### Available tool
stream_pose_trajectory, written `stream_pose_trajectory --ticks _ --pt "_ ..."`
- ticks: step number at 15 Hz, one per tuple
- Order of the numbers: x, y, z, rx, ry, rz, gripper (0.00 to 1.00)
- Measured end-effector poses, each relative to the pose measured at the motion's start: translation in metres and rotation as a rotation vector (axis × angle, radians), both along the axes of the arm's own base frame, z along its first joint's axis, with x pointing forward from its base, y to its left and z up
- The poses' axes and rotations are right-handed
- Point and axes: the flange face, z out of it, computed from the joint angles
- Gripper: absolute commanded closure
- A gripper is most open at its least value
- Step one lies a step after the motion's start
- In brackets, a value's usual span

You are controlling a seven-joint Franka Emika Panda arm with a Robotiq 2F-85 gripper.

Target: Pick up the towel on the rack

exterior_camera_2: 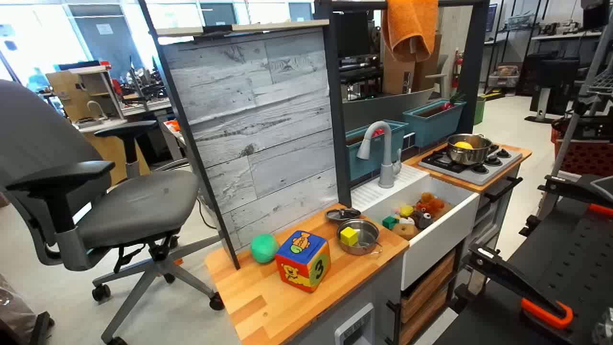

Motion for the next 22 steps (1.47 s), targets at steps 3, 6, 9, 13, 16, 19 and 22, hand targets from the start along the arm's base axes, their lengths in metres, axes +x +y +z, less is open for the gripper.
stream_pose_trajectory --ticks 3,6,9,13,16,19,22 --pt "0.0 0.0 0.0 0.0 -0.001 0.0 0.0" --pt "0.0 0.0 0.0 0.0 -0.001 0.0 0.0" --pt "0.0 0.0 0.0 0.0 -0.001 0.0 0.0" --pt "0.009 -0.003 0.002 0.054 -0.11 -0.032 0.0" --pt "0.021 -0.014 0.009 0.121 -0.263 -0.094 0.0" --pt "0.034 -0.028 0.016 0.19 -0.4 -0.189 0.0" --pt "0.054 -0.048 0.032 0.266 -0.519 -0.306 0.0"
